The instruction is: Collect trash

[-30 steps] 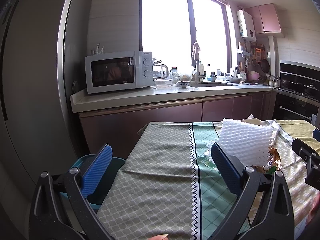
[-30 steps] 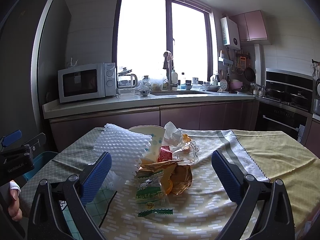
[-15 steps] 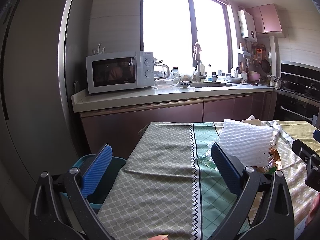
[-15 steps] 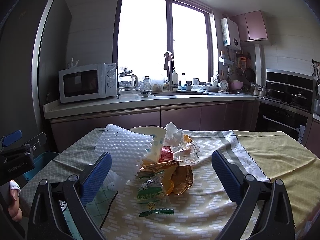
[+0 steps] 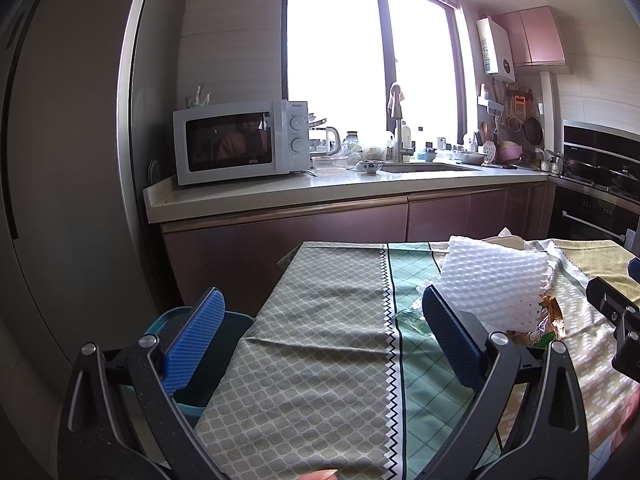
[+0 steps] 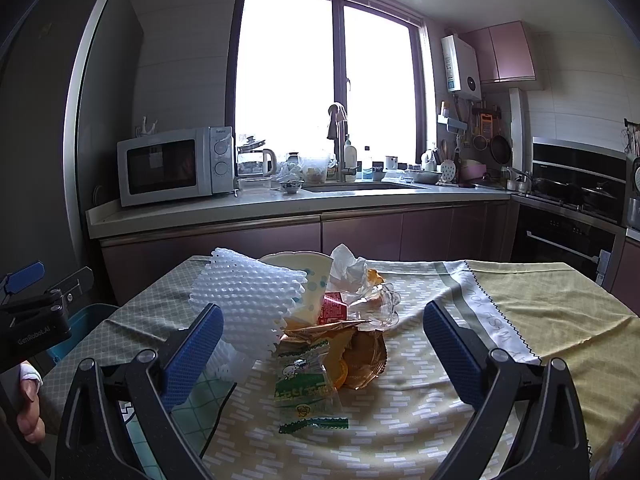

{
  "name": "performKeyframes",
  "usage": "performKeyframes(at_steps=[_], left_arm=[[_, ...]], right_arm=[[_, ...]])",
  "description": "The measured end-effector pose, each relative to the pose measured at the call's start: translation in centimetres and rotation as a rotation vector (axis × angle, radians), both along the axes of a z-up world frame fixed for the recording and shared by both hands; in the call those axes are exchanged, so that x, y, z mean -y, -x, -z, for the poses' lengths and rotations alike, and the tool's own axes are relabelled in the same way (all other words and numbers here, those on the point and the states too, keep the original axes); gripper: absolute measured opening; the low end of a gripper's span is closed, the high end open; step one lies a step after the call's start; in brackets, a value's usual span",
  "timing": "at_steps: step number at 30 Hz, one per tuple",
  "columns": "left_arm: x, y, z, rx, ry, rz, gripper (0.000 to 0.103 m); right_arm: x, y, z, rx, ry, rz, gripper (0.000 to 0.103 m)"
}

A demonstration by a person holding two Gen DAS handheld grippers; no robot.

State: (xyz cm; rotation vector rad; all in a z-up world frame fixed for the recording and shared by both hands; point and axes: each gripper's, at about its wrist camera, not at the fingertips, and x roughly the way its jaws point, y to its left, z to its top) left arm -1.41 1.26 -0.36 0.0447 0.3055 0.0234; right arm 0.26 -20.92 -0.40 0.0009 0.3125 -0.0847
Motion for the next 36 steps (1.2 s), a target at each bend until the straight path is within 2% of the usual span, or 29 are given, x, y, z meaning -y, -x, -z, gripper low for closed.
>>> performKeyframes(at_steps=[36], left_arm=[[0.8, -1.3, 0.5, -0.032, -0.007, 0.021, 0.098]], right_arm=[[0.2, -0.9, 0.6, -0.021, -0.012, -0.030, 0.097]])
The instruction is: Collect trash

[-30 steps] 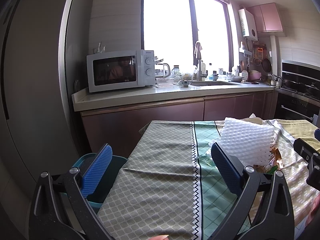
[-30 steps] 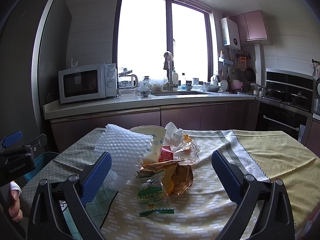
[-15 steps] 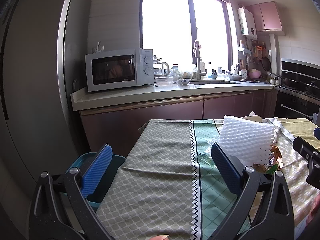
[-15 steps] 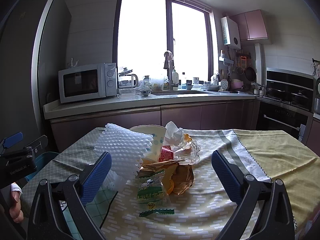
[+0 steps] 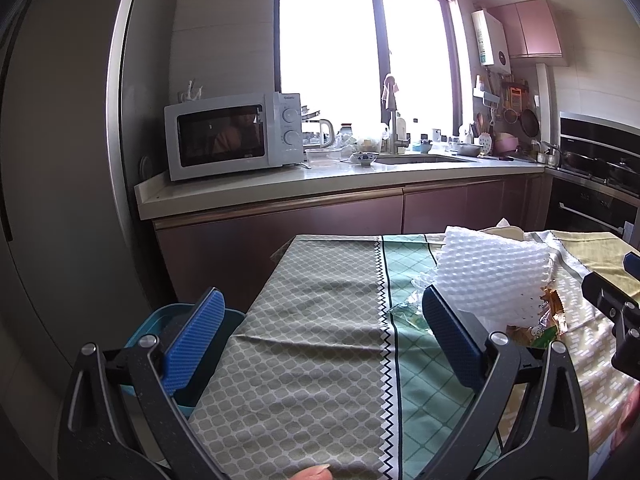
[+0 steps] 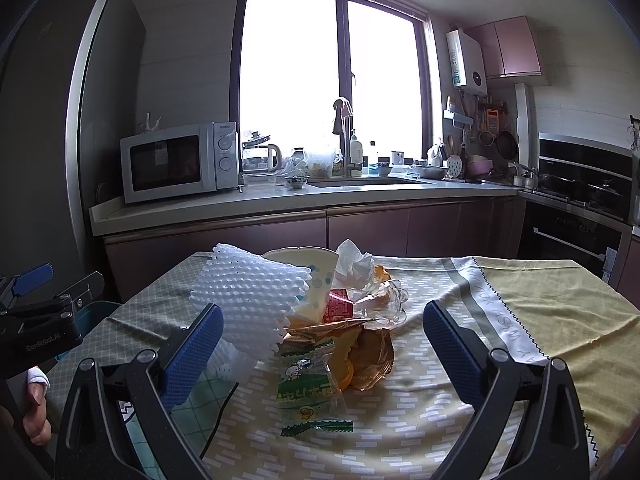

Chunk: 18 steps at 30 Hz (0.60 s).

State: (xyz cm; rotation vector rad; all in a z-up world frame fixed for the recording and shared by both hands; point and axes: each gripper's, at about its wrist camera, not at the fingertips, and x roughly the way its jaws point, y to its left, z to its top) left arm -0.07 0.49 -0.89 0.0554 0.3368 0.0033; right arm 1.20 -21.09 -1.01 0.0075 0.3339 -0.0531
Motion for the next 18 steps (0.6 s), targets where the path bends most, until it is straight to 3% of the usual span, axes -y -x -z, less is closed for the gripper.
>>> performKeyframes(at_steps=[11, 18], left_arm=[[0.2, -1.8, 0.2, -0.031, 0.003, 0.032, 0.098], [0.4, -4.5, 0.4, -0.098, 0.014, 0.099, 0.098]], right_arm=[[0.1, -1.3, 0.2, -0.035, -0.014, -0.042, 0.097], [0.5, -2.6, 0.5, -0.080, -0.043, -0.079, 0.097]])
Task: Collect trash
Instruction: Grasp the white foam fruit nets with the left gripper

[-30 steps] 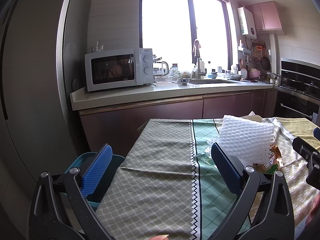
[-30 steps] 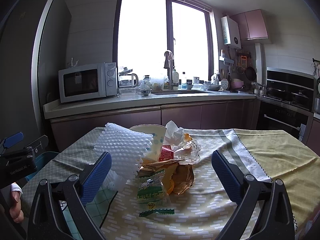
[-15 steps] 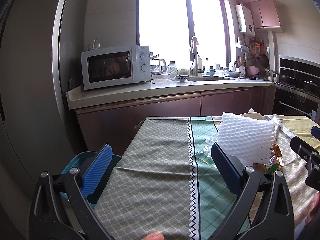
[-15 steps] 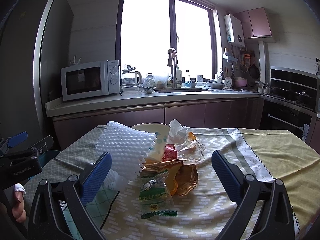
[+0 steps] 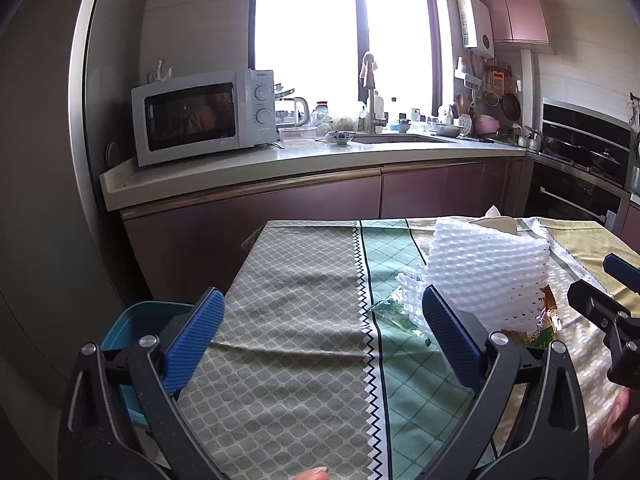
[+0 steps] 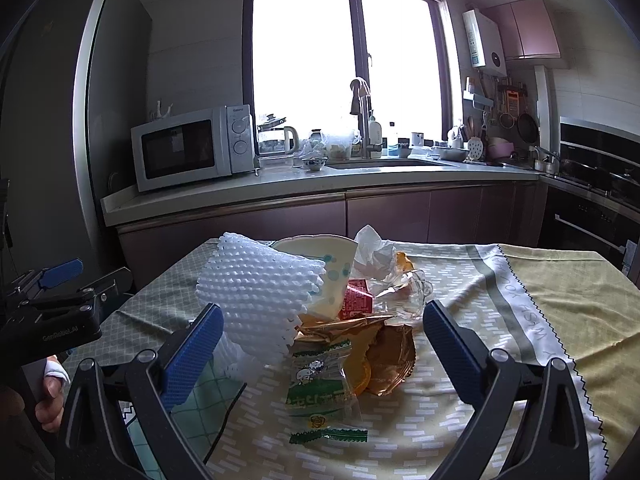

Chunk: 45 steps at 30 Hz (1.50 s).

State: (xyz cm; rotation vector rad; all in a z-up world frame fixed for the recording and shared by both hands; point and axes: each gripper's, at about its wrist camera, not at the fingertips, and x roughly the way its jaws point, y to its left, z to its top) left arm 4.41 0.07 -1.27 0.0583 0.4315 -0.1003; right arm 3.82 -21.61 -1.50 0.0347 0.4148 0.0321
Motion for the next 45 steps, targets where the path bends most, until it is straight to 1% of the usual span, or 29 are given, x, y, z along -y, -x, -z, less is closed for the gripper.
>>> performKeyframes(at_steps=[4, 6, 8, 12, 13, 14, 15, 17, 18, 19, 20, 21, 22, 23, 24, 26, 29, 30, 33, 34, 36, 37, 38, 40, 41, 45], left_arm=[[0.5, -2.2, 0.1, -0.058, 0.027, 0.085, 0.092], [1.1, -3.1, 0.3, -0.082, 0.035, 0.134, 0.088], [1.9, -3.9, 0.5, -0.097, 0.036, 0.181, 0.086], [4.0, -5.0, 0.8, -0.101, 0.021, 0.281, 0.083], [4.5, -5.4, 0.9, -0.110, 0.027, 0.308, 0.081], [4.8, -5.6, 1.0, -0.118, 0.032, 0.327, 0.077], [5.3, -5.9, 1.1, -0.126, 0.033, 0.349, 0.075], [6.1, -6.6, 1.6, -0.141, 0.018, 0.369, 0.067], [6.3, -6.9, 1.8, -0.151, 0.022, 0.383, 0.066], [6.5, -7.2, 2.0, -0.168, 0.033, 0.399, 0.062], [6.7, -7.5, 2.2, -0.187, 0.049, 0.417, 0.053], [6.7, -7.7, 2.4, -0.208, 0.068, 0.436, 0.050], [6.2, -7.6, 2.5, -0.228, 0.089, 0.448, 0.044], [6.2, -7.8, 2.7, -0.242, 0.104, 0.459, 0.040], [6.1, -7.8, 2.8, -0.250, 0.113, 0.465, 0.039], [5.9, -7.5, 2.9, -0.255, 0.129, 0.482, 0.031], [5.2, -7.0, 2.9, -0.270, 0.176, 0.510, 0.021], [4.9, -6.7, 2.8, -0.269, 0.186, 0.513, 0.020], [4.1, -5.5, 2.4, -0.255, 0.214, 0.517, 0.016], [3.5, -4.5, 2.1, -0.253, 0.225, 0.515, 0.015], [2.6, -3.6, 1.8, -0.244, 0.225, 0.511, 0.015], [2.2, -3.2, 1.7, -0.244, 0.223, 0.501, 0.014], [1.6, -2.9, 1.6, -0.246, 0.224, 0.492, 0.014], [0.2, -2.4, 1.6, -0.253, 0.238, 0.476, 0.014], [-0.6, -2.2, 1.6, -0.257, 0.244, 0.463, 0.014], [-3.4, -1.6, 1.9, -0.279, 0.262, 0.424, 0.014]], right_arm=[[0.2, -0.9, 0.2, -0.032, -0.010, -0.025, 0.096], [0.3, -1.3, 0.3, -0.046, -0.030, -0.047, 0.091], [0.4, -1.8, 0.5, -0.063, -0.044, -0.062, 0.086], [0.7, -2.6, 0.6, -0.087, -0.076, -0.099, 0.078], [0.7, -2.8, 0.6, -0.095, -0.085, -0.114, 0.073], [0.7, -3.0, 0.7, -0.104, -0.093, -0.125, 0.066], [0.7, -3.3, 0.7, -0.115, -0.104, -0.136, 0.063], [0.7, -3.8, 0.9, -0.132, -0.126, -0.161, 0.053], [0.7, -4.0, 1.0, -0.141, -0.136, -0.174, 0.050], [0.6, -4.2, 1.2, -0.150, -0.143, -0.181, 0.043], [0.5, -4.4, 1.3, -0.159, -0.145, -0.192, 0.034], [0.3, -4.5, 1.3, -0.167, -0.145, -0.201, 0.030], [0.0, -4.5, 1.4, -0.168, -0.143, -0.208, 0.025], [-0.2, -4.4, 1.3, -0.169, -0.142, -0.215, 0.022], [-0.4, -4.4, 1.3, -0.170, -0.139, -0.222, 0.020], [-0.6, -4.2, 1.2, -0.167, -0.135, -0.234, 0.017], [-0.6, -3.9, 1.0, -0.166, -0.148, -0.253, 0.015], [-0.7, -3.7, 0.9, -0.162, -0.147, -0.259, 0.015], [-1.1, -3.1, 0.6, -0.159, -0.141, -0.285, 0.014], [-1.3, -2.8, 0.5, -0.155, -0.136, -0.296, 0.014], [-1.8, -2.6, 0.5, -0.164, -0.118, -0.311, 0.015], [-2.0, -2.5, 0.6, -0.172, -0.111, -0.312, 0.017], [-2.1, -2.4, 0.6, -0.176, -0.110, -0.311, 0.026], [-2.1, -2.3, 0.7, -0.174, -0.108, -0.310, 0.037], [-2.0, -2.3, 0.7, -0.172, -0.107, -0.304, 0.038], [-1.3, -2.7, 0.7, -0.176, -0.121, -0.280, 0.038]])
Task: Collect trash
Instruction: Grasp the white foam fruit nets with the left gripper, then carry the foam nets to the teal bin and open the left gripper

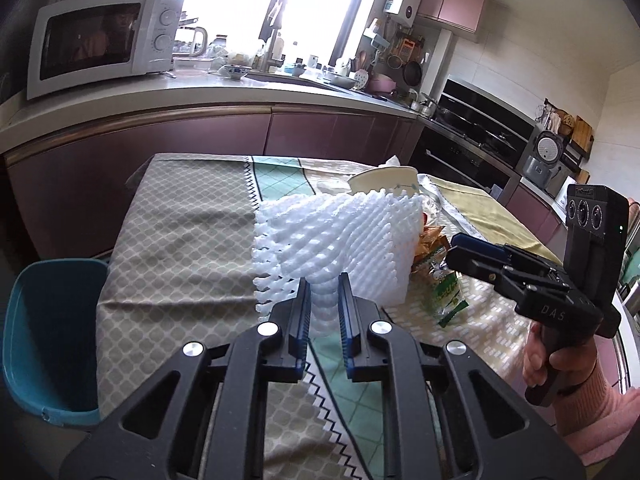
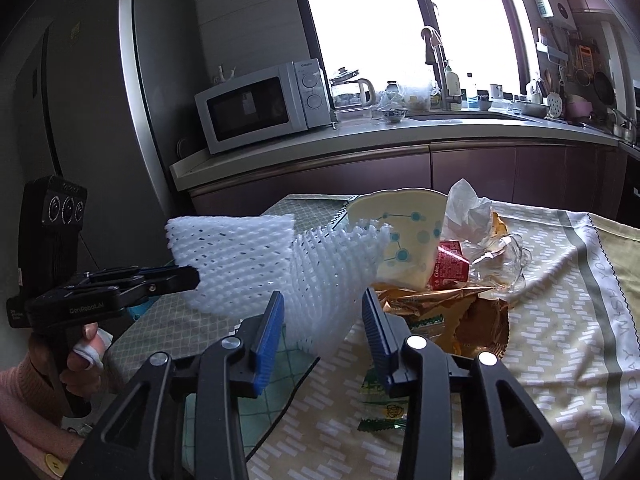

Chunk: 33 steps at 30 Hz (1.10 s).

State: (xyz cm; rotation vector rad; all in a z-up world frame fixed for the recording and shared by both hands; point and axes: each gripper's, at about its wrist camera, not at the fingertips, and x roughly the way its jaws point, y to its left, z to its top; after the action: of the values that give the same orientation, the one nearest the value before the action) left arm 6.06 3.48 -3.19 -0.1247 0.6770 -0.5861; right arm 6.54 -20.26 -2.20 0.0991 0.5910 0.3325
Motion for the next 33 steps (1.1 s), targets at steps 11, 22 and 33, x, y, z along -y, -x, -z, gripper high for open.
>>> performKeyframes(at_steps=[11, 22, 33], left_arm=[[-3.3, 0.5, 1.3, -0.034, 0.008, -0.066, 0.014], [-8.5, 0.8, 0.8, -0.028, 0.036, -0.158, 0.014], [-14.0, 1.2, 0.9, -0.030, 0.046, -0.254, 0.014]], right_arm=[[-0.9, -3.9, 2.1, -0.111, -0.013, 0.030, 0.038], [-1.6, -4.8, 2.7, -0.169, -0.092, -0.004, 0.003], [-3.3, -4.0, 2.7, -0.164, -0.003, 0.054, 0.044]])
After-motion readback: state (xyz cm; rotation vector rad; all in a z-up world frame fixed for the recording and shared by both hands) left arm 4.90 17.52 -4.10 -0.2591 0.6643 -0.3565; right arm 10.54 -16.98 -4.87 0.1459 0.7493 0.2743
